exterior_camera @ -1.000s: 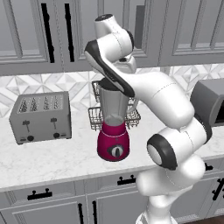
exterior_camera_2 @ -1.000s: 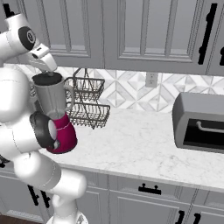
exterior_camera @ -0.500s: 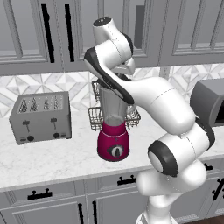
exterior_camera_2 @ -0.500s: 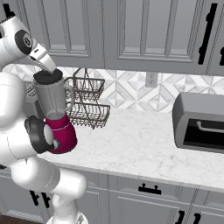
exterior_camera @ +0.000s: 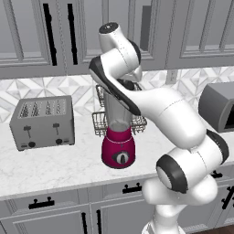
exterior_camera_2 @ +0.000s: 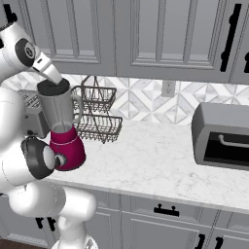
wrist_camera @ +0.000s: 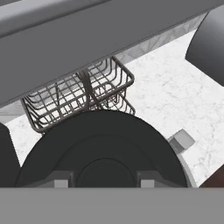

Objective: Close the lid blender by securely placing the lid on top.

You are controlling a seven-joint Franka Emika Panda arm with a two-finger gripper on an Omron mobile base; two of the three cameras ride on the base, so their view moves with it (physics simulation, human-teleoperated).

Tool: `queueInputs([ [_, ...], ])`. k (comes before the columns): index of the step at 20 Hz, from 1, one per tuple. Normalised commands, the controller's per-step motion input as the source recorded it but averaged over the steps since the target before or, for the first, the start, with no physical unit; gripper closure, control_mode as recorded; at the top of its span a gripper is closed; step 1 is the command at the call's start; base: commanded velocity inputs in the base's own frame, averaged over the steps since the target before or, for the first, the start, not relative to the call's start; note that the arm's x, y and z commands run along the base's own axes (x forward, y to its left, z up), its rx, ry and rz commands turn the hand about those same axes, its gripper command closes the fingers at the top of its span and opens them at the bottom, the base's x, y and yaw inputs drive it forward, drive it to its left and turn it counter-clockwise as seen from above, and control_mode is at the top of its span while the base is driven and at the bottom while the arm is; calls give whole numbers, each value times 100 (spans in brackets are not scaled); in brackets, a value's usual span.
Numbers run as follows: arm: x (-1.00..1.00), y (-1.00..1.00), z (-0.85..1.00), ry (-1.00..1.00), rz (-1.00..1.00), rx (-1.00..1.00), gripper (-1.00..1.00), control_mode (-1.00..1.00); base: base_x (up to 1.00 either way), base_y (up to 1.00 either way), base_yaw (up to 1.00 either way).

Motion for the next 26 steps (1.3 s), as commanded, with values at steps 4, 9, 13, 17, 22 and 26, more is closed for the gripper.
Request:
queueInputs([
  [4, -4, 0, 0, 2, 0, 0, 100, -100, 0, 0, 0],
  [9, 0, 0, 0, 12, 0, -1, 100, -100, 0, 0, 0],
  [13, 0, 0, -2, 0, 0, -2, 100, -100, 0, 0, 0],
  [17, 0, 0, -23, 0, 0, -10, 100, -100, 0, 0, 0],
  [22, 0, 0, -7, 0, 0, -5, -100, -100, 0, 0, 0],
  [26, 0, 0, 0, 0, 0, 0, -100, -100, 0, 0, 0],
])
